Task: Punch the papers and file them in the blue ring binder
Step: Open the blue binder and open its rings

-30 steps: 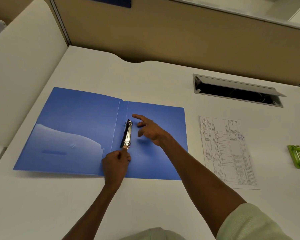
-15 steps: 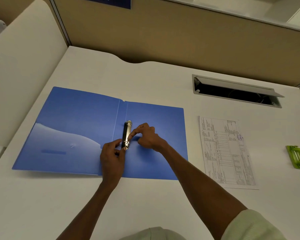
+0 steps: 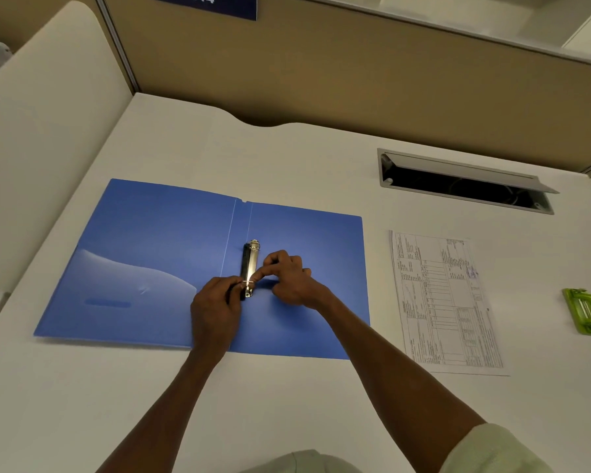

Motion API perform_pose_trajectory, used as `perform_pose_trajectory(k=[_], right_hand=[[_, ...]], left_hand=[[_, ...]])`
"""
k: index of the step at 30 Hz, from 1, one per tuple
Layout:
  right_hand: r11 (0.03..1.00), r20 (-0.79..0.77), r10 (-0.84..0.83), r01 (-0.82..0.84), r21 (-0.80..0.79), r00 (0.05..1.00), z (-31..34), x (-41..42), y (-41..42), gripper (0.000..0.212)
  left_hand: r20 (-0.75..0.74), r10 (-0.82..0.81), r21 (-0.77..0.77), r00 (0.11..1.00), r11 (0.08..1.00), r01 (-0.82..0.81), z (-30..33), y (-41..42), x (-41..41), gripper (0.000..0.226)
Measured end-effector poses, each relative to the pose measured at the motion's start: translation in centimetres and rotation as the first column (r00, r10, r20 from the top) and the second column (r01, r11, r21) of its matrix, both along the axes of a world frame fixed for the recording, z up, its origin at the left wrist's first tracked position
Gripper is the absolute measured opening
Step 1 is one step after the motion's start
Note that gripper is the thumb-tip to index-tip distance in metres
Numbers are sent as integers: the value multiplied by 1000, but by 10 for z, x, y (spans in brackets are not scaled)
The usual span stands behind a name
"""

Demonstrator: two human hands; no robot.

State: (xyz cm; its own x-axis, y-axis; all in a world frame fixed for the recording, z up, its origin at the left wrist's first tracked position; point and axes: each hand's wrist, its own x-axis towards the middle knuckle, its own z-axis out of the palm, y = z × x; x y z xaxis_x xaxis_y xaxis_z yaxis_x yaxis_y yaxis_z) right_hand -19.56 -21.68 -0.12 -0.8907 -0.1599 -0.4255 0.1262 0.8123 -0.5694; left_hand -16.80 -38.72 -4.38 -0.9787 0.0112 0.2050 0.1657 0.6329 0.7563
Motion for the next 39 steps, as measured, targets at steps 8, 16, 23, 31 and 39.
perform_pose_trajectory(k=[8,16,23,31,39], right_hand=[[1000,-11,-4,3,-27,1000,-4,-1,3,55],[999,-38,-25,24,-28,999,-7,-1,4,54],[998,-92,-16,10,-68,996,-18,2,10,55],[990,-150,-66,45,-133,986,-11,3,9,52],[888,-130,-388,332,-318,912,1,20,20,32]], left_hand=[[35,58,71,998,996,-60,0,2,-1,14],[95,79,111,992,990,-89,-3,0,-4,13],[148,67,174,987,980,-92,-7,-3,-3,18],[194,70,183,978,977,-106,-3,-3,1,23],[172,249,249,953,925,-287,33,27,21,33]])
